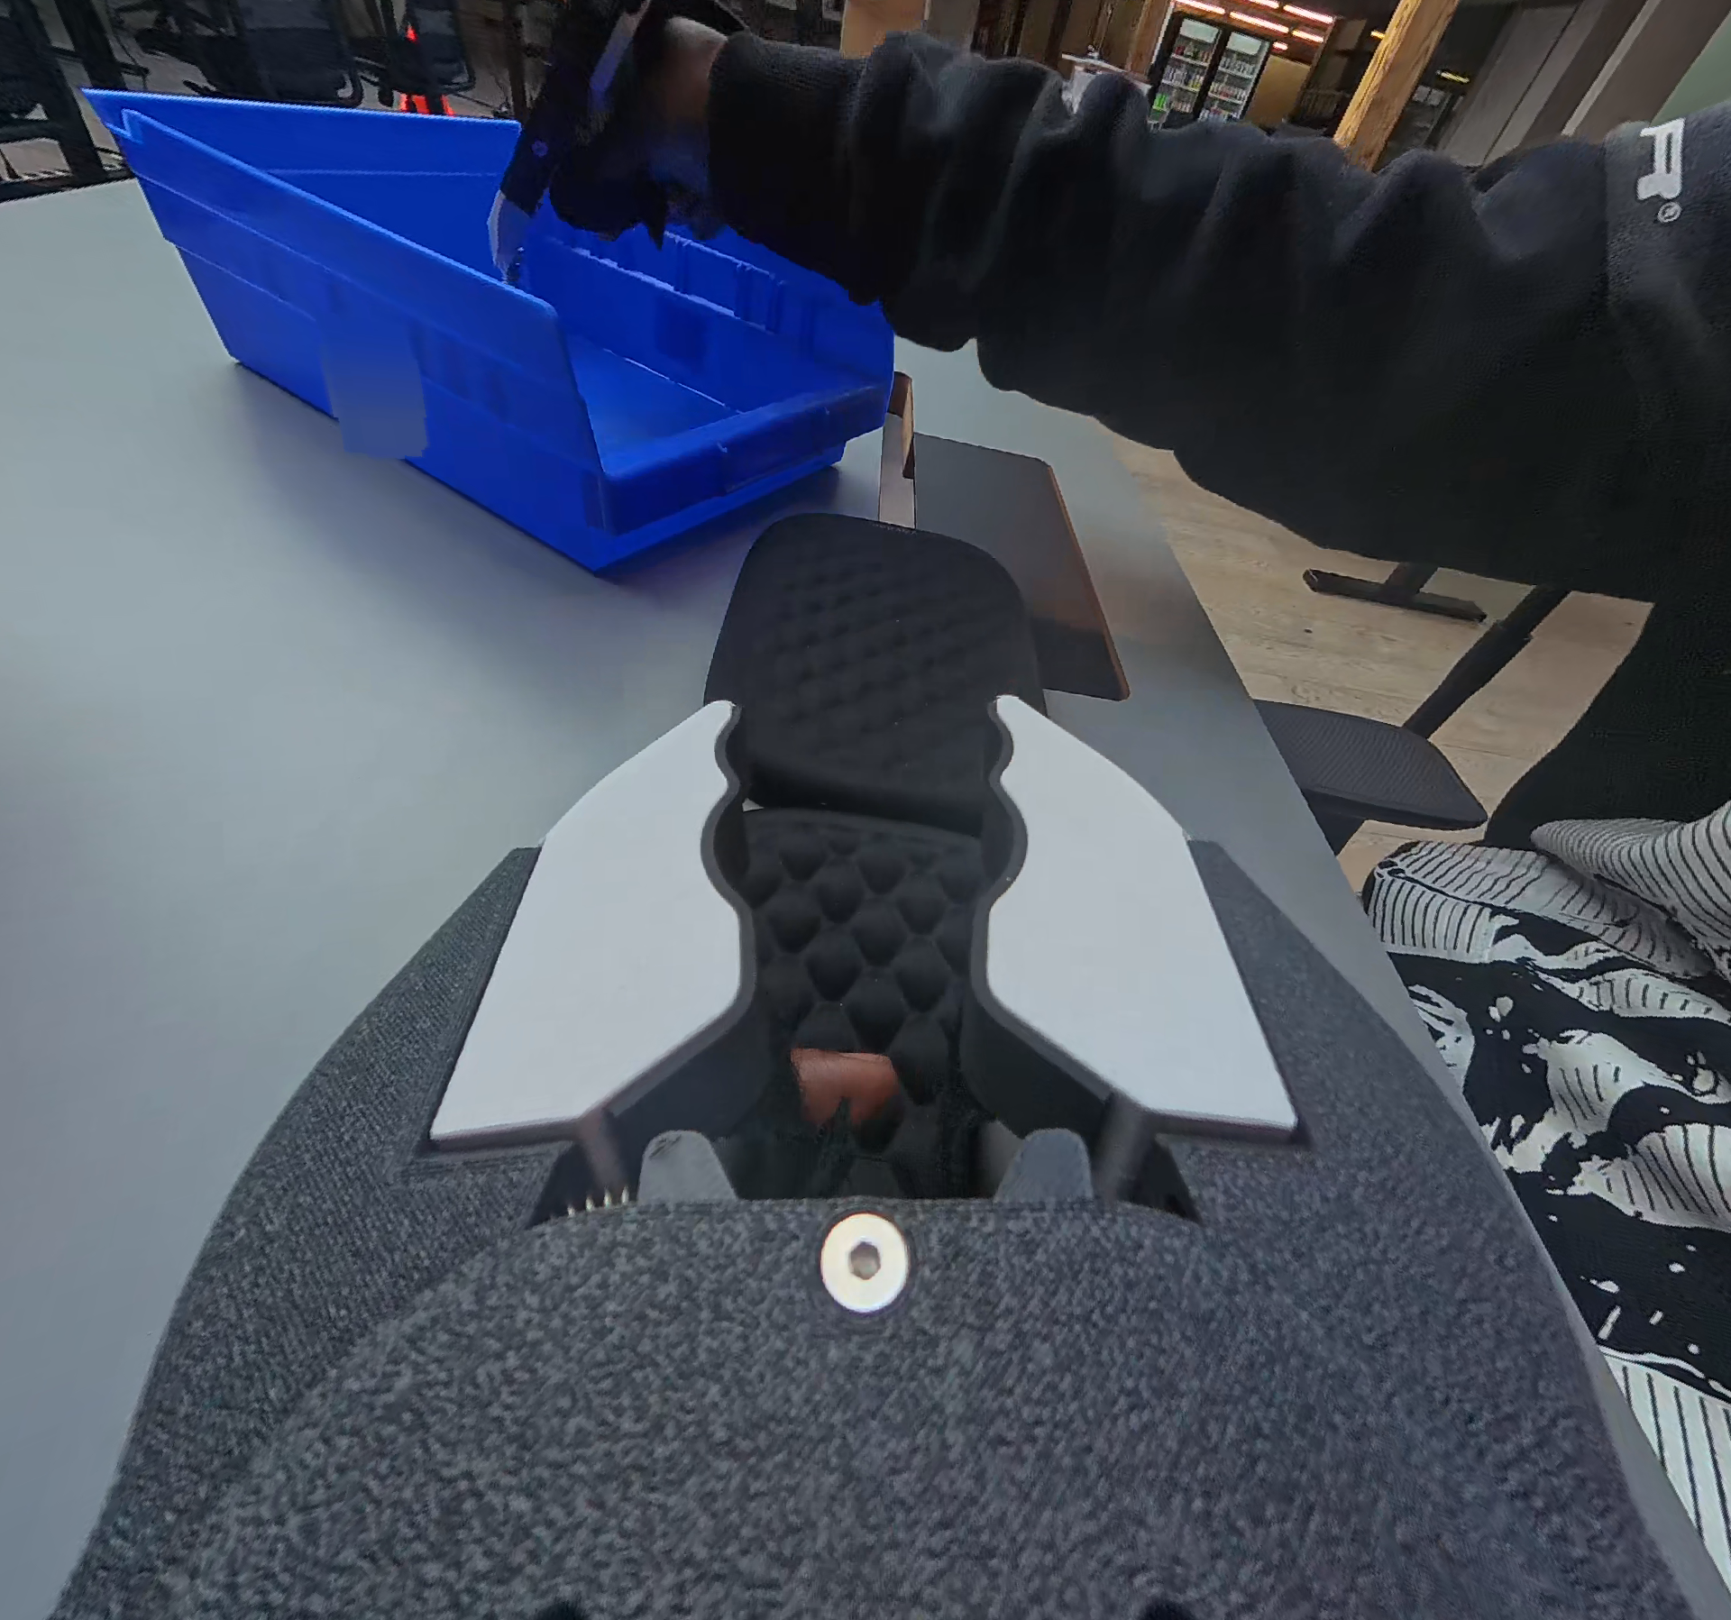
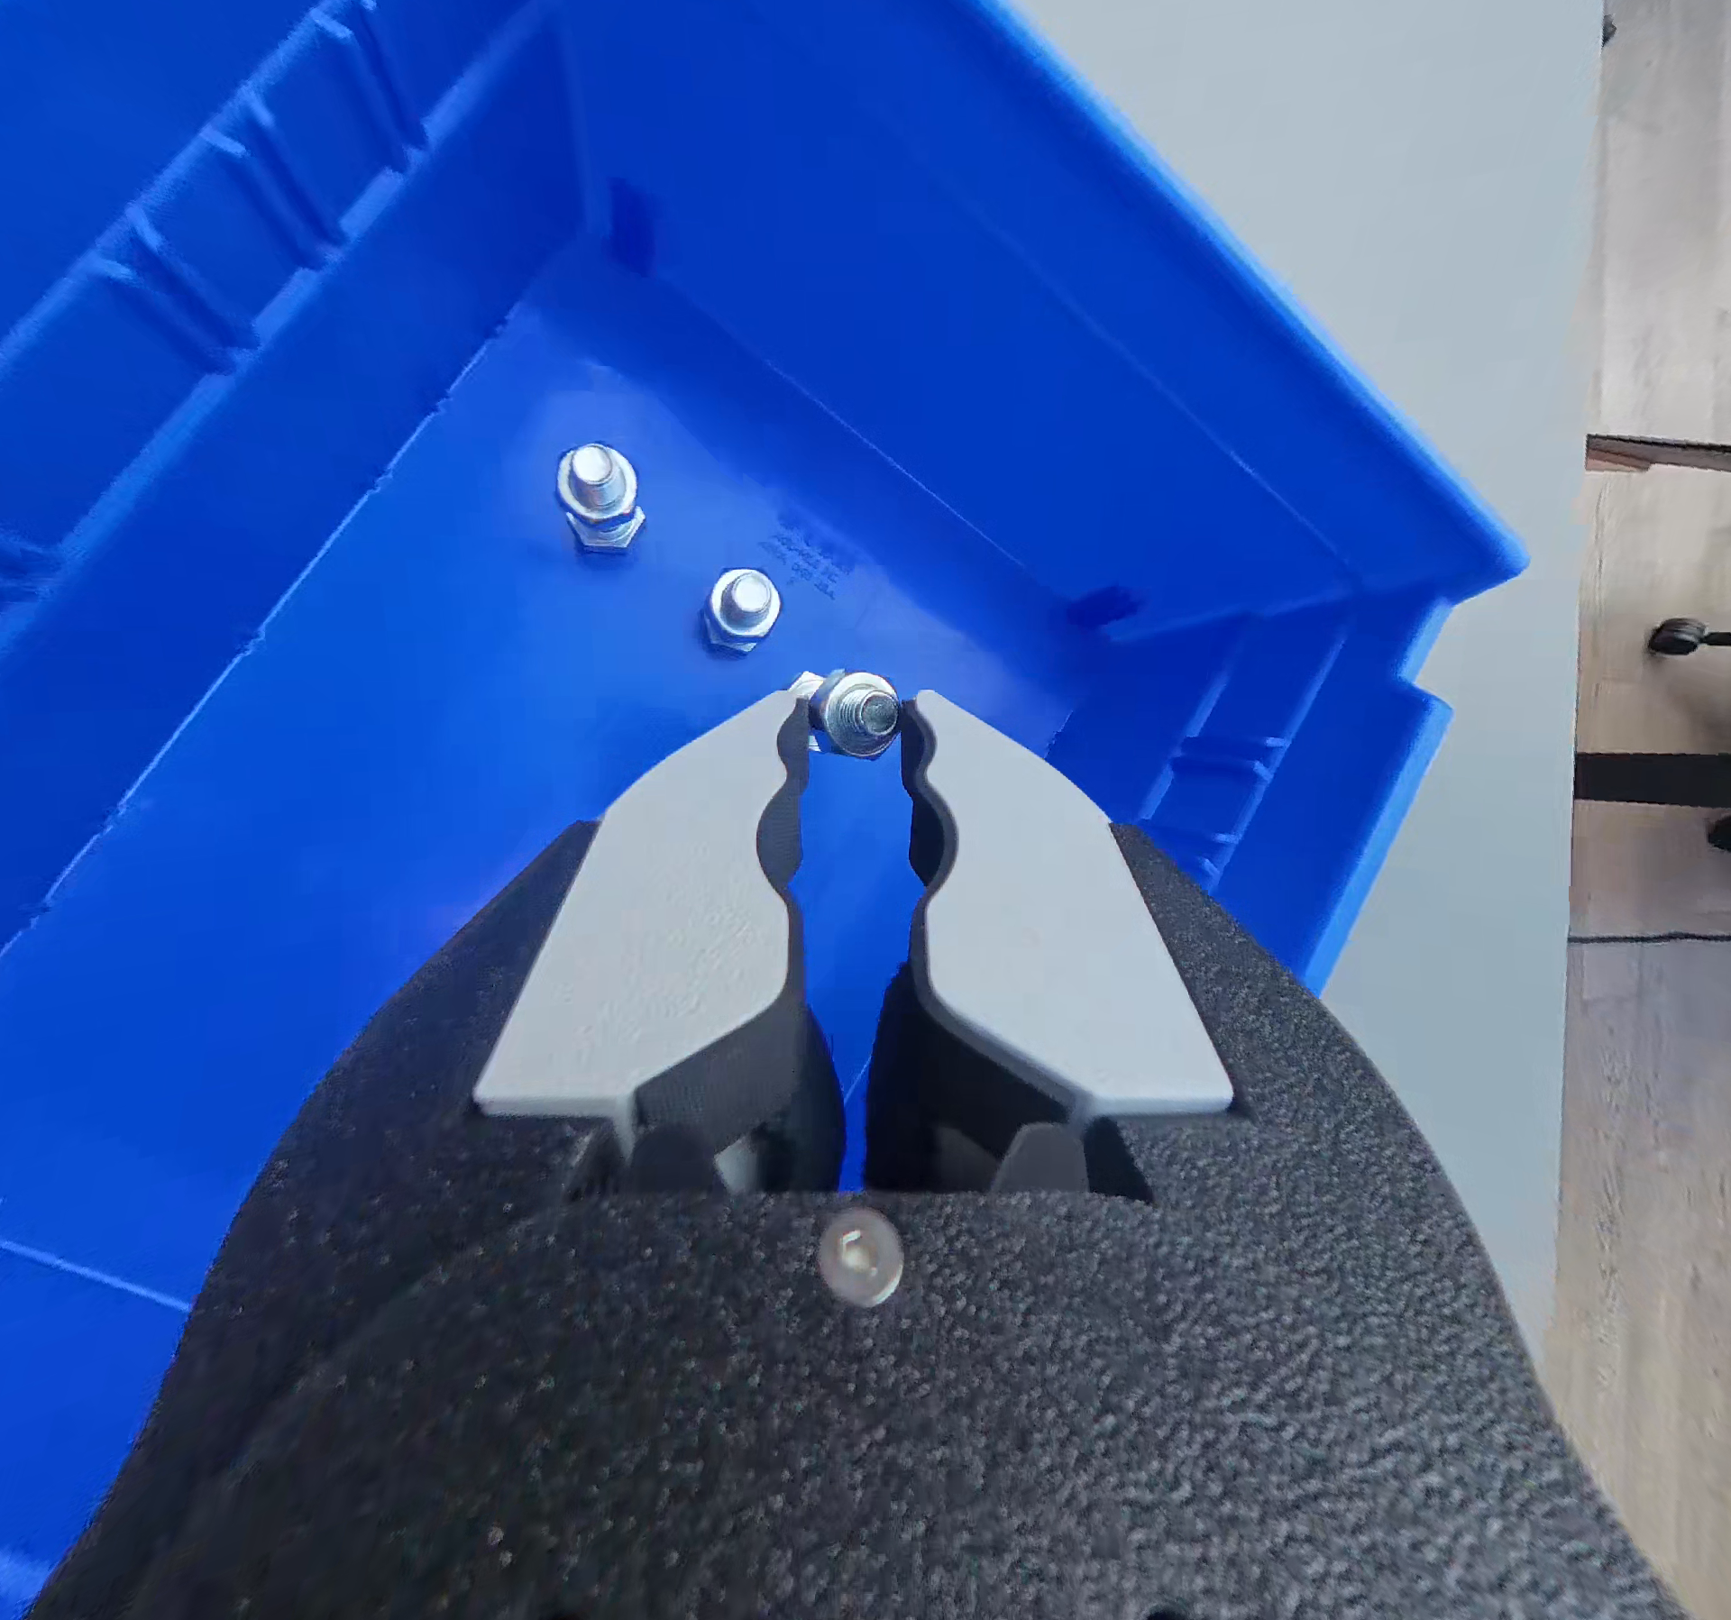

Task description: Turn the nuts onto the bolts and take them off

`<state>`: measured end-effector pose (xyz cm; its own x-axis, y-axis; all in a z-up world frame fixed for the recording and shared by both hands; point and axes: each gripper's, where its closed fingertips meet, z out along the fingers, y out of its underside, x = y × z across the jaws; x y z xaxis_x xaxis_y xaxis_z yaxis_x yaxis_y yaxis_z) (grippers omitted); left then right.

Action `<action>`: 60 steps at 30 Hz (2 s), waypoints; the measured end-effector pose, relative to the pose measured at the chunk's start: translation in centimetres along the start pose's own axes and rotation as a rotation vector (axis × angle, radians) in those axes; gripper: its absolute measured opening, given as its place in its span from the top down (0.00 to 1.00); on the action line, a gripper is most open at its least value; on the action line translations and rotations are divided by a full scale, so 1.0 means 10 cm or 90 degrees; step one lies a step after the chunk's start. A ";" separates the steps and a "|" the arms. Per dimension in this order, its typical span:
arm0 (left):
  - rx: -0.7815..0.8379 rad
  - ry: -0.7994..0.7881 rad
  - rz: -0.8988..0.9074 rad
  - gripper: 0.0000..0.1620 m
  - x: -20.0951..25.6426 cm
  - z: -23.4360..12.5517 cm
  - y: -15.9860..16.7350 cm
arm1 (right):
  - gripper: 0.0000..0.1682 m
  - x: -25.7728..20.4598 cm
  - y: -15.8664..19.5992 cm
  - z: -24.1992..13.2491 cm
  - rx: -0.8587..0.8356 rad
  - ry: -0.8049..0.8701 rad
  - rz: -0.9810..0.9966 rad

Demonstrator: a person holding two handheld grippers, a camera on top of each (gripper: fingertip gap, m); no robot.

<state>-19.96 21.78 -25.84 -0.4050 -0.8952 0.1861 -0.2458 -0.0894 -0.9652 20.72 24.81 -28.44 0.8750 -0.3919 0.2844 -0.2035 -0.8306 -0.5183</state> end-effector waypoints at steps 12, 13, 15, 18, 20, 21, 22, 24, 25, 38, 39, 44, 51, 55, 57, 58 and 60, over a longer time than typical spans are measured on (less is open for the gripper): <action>-0.011 -0.001 0.010 0.71 0.01 0.01 0.02 | 0.89 0.01 0.09 0.26 -0.038 0.027 -0.008; -0.012 -0.001 0.009 0.71 0.01 0.01 0.02 | 0.89 0.00 0.10 0.26 -0.042 0.027 -0.012; -0.011 0.000 0.006 0.71 0.01 0.01 0.02 | 0.89 -0.01 0.13 0.26 -0.051 0.027 -0.022; -0.010 0.000 0.004 0.71 0.00 0.01 0.02 | 0.85 0.03 0.08 0.17 -0.025 0.031 -0.017; -0.011 0.000 0.006 0.71 0.01 0.01 0.02 | 0.81 0.07 0.01 0.02 0.006 0.028 -0.011; -0.013 0.000 0.007 0.71 0.01 0.01 0.02 | 0.80 0.10 -0.04 -0.07 0.028 0.028 -0.004; -0.014 -0.001 0.008 0.71 0.01 0.02 0.03 | 0.79 0.11 -0.11 -0.19 0.060 0.022 0.006; -0.015 -0.001 0.008 0.71 0.01 0.02 0.03 | 0.78 0.08 -0.25 -0.49 0.139 -0.009 0.034; -0.015 -0.002 0.006 0.71 0.01 0.02 0.03 | 0.76 0.02 -0.32 -0.66 0.189 -0.042 0.052; -0.010 -0.031 0.014 0.71 -0.03 0.01 0.00 | 0.80 -1.75 0.40 -2.55 0.667 -0.547 0.035; -0.010 -0.040 0.018 0.71 -0.04 -0.01 -0.02 | 0.85 -1.84 0.47 -2.52 0.675 -0.545 0.033; 0.032 -0.116 0.032 0.71 0.01 -0.30 -0.40 | 0.94 -2.27 0.83 -2.09 0.623 -0.492 -0.063; 0.001 -0.341 0.040 0.73 -0.13 -1.59 -0.77 | 0.94 -2.54 1.03 -1.87 0.556 -0.522 -0.081; -0.089 -0.518 0.018 0.74 -0.40 -2.64 -0.71 | 0.93 -2.56 1.07 -1.84 0.546 -0.535 -0.070; -0.134 -0.599 -0.022 0.74 -0.57 -3.18 -0.64 | 0.93 -2.57 1.07 -1.83 0.534 -0.545 -0.066; -0.160 -0.635 -0.050 0.73 -0.66 -3.44 -0.59 | 0.93 -2.57 1.07 -1.82 0.530 -0.545 -0.065; -0.231 -0.696 -0.129 0.72 -0.85 -3.93 -0.38 | 0.93 -2.58 1.07 -1.81 0.528 -0.541 -0.071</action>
<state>-50.21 46.88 -16.49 0.6001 -0.7940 -0.0972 -0.5279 -0.3018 -0.7939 -11.99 18.86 -26.78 0.9441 0.3133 -0.1028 -0.0360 -0.2119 -0.9766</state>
